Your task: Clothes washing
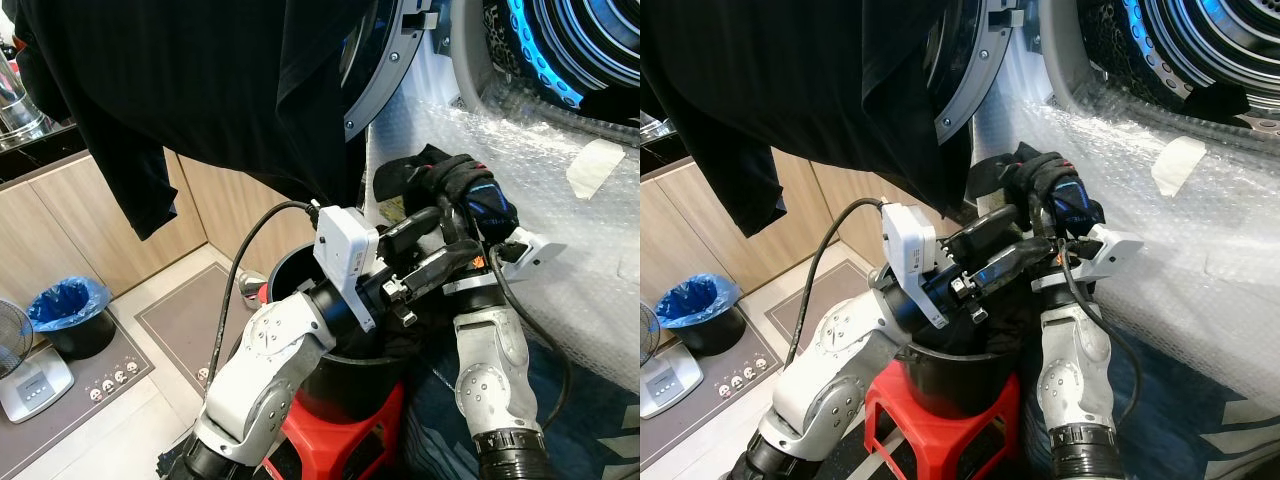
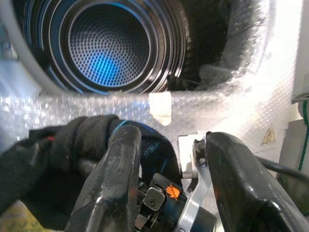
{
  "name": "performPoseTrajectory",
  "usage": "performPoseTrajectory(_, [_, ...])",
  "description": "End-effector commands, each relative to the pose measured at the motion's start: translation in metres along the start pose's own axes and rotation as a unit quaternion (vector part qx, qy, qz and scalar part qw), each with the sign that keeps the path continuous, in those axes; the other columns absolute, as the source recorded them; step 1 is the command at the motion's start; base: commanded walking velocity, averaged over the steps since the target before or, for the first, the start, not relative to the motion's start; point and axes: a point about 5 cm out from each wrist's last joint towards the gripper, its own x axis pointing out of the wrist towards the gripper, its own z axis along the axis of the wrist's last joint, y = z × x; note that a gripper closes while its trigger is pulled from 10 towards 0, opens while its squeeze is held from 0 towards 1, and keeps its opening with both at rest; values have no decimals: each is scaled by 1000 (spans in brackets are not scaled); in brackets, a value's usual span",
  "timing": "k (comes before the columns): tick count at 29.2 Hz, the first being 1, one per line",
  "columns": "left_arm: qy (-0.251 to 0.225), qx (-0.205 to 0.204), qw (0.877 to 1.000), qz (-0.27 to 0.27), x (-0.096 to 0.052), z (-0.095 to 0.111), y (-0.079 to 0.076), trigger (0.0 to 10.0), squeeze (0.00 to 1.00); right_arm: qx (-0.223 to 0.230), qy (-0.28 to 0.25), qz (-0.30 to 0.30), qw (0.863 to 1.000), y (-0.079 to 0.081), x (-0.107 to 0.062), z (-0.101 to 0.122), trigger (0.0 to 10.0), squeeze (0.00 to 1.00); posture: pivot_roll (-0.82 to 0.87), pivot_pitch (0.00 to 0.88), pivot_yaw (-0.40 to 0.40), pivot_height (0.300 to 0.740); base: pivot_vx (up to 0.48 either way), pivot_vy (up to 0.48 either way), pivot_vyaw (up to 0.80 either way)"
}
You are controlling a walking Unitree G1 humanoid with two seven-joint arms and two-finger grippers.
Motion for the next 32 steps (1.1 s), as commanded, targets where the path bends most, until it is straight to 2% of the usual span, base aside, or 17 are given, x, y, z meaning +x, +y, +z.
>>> performPoseTrajectory(1, [-12, 12, 1000, -11, 0, 5, -4, 10000, 0, 4, -2, 10, 1000, 3, 4, 1, 10000, 0, -85, 70, 53, 740, 0, 0, 0])
performPoseTrajectory(9, [-11, 16, 1000, -11, -1, 6, -5, 10000, 0, 6, -1, 16, 1000, 1, 5, 1, 10000, 0, -85, 70, 53, 740, 0, 0, 0])
performPoseTrajectory(10, [11, 85, 995, -50, -11, 6, -14, 10000, 0, -27, 8, 83, 996, -6, 2, 19, 10000, 0, -78, 70, 47, 740, 0, 0, 0])
performPoseTrajectory(11, [29, 119, 989, -76, -19, 5, -18, 10000, 0, -51, 18, 126, 991, -9, 0, 32, 10000, 0, -79, 72, 46, 740, 0, 0, 0])
performPoseTrajectory(17, [34, 123, 989, -80, -21, 5, -18, 10000, 0, -55, 22, 135, 989, -10, -1, 34, 10000, 0, -79, 72, 46, 740, 0, 0, 0])
performPoseTrajectory(18, [59, 115, 989, -75, -32, 0, -14, 10000, 0, -84, 45, 164, 982, -15, -2, 44, 10000, 0, -83, 88, 42, 740, 0, 0, 0])
performPoseTrajectory(23, [84, 119, 987, -74, -41, -7, -14, 10000, 0, -89, 56, 186, 977, -17, -3, 51, 10000, 0, -79, 98, 38, 740, 0, 0, 0])
performPoseTrajectory(29, [137, 121, 980, -74, -63, -26, -14, 10000, 0, -108, 72, 252, 959, -15, -8, 72, 10000, 0, -78, 98, 38, 740, 0, 0, 0])
performPoseTrajectory(32, [144, 122, 979, -76, -65, -28, -15, 10000, 0, -111, 73, 263, 956, -15, -9, 77, 10000, 0, -75, 102, 36, 740, 0, 0, 0])
